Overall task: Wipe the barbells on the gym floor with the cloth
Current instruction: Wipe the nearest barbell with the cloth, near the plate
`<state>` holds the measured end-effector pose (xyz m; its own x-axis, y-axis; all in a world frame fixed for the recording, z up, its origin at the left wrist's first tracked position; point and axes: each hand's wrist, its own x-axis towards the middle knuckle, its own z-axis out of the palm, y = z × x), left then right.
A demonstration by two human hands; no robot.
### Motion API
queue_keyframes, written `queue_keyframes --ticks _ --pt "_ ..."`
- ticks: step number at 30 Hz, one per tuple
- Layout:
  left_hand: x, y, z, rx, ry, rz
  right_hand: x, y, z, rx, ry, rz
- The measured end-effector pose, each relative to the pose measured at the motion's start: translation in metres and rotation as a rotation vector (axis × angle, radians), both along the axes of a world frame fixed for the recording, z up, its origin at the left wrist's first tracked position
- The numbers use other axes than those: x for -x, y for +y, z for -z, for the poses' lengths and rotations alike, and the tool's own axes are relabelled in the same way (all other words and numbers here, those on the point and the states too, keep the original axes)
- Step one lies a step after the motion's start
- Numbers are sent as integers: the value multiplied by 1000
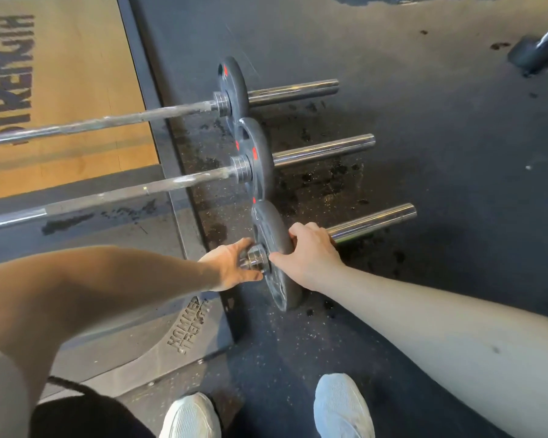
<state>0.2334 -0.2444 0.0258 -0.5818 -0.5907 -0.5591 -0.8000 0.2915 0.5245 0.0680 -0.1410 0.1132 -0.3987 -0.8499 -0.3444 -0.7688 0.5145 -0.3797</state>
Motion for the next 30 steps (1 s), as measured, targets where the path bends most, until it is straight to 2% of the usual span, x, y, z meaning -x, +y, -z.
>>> queue_keyframes --ticks 3,14,19,24,30 --pt "1 5 1 22 -9 31 -2 8 10 8 -88 27" --pt "-2 -2 8 29 114 -46 -7 -4 24 134 -127 128" --pt "-2 -3 5 15 138 -11 -3 2 33 189 -144 38" --pt "-1 -5 6 -5 148 2 -2 7 39 238 33 -177" --pt "1 -12 8 -58 199 -5 -8 2 42 179 202 -200"
